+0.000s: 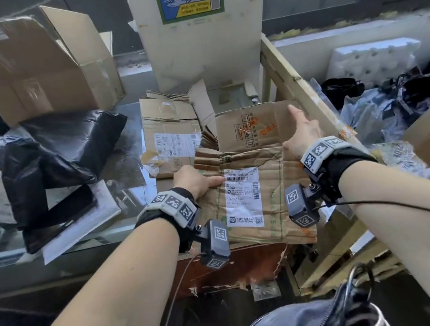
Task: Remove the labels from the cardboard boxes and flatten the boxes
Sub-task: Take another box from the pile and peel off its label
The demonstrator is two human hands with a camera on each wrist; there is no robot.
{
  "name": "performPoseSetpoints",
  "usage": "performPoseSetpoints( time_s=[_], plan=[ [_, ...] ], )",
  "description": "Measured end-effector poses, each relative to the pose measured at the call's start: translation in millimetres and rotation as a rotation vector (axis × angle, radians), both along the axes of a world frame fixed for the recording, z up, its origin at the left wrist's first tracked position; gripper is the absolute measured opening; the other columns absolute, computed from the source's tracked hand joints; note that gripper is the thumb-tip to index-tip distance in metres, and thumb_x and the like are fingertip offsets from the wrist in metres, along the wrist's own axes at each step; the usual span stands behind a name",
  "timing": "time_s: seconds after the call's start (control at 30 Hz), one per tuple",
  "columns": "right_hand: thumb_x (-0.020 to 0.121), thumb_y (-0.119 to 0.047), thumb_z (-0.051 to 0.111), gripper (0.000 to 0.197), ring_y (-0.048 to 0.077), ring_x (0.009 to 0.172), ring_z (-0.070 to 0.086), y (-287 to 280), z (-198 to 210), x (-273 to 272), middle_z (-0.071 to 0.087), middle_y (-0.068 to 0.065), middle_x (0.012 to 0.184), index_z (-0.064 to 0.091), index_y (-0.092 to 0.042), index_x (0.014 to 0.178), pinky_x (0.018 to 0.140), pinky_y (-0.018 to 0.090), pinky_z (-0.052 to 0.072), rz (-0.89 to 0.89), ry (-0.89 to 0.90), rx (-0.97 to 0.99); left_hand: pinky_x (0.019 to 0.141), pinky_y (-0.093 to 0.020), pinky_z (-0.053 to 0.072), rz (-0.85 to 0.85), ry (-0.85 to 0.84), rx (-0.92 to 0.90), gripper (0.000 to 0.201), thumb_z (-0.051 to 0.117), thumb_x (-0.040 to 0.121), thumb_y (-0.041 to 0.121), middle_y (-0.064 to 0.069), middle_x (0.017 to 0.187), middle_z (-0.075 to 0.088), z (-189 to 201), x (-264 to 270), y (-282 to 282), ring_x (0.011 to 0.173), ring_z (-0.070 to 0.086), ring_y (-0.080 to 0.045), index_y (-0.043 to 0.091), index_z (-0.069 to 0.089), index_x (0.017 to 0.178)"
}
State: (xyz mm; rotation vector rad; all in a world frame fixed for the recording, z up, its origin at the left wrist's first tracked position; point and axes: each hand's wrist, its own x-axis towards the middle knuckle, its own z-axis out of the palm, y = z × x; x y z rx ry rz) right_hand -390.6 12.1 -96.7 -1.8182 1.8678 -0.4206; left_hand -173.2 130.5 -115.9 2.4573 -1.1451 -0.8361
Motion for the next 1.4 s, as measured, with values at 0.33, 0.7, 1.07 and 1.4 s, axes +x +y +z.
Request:
performPoseSetpoints(
  time_s=[0.33, 0.7, 1.07, 1.4],
  plan=[
    [0.066, -0.059, 0.076, 0.115, 0.041, 0.134, 0.031, -1.4, -1.7, 6.5, 0.025, 0.024, 0.147, 0.009, -0.018, 0.150, 0.110, 0.051, 0.027, -0.105, -0.045, 0.143, 0.089, -0.038, 0.054, 0.040, 0.392, -0.167, 0.062, 0.091, 0.056, 0.033, -0.003, 0.099, 0.071, -7.7, 12.8, -8.1, 0.095, 0.068, -0.021, 0.007, 0.064, 0.106],
    [0.064, -0.038, 0.085, 0.096, 0.032, 0.130, 0.033, 3.8, -0.7, 8.7, 0.029, 0.017, 0.139, 0.025, -0.013, 0.135, 0.109, 0.043, 0.031, -0.135, -0.220, -0.105, 0.103, -0.035, 0.043, -0.003, 0.188, -0.456, 0.067, 0.080, 0.077, 0.028, -0.001, 0.128, 0.054, 36.6, 20.3, -38.1, 0.117, 0.051, -0.017, 0.013, 0.047, 0.134],
    [0.070, -0.021, 0.083, 0.082, 0.013, 0.106, 0.039, 15.4, 5.3, -10.0, 0.040, -0.001, 0.116, 0.026, -0.012, 0.128, 0.092, 0.021, 0.026, -0.098, -0.434, -0.184, 0.098, -0.032, 0.049, -0.378, 0.533, -0.332, 0.050, 0.066, 0.082, -0.005, -0.007, 0.128, 0.060, 80.8, 23.0, -94.3, 0.106, 0.061, -0.018, 0.021, 0.058, 0.124],
    [0.070, -0.019, 0.083, 0.080, 0.016, 0.122, 0.041, 2.0, 3.8, -7.9, 0.047, 0.002, 0.126, 0.033, -0.010, 0.132, 0.096, 0.020, 0.028, -0.055, -0.436, -0.173, 0.072, -0.031, 0.036, -0.825, -0.353, -0.304, 0.034, 0.074, 0.081, 0.039, -0.001, 0.087, 0.055, 103.5, 26.5, -113.5, 0.100, 0.055, -0.028, 0.013, 0.052, 0.086]
  ],
)
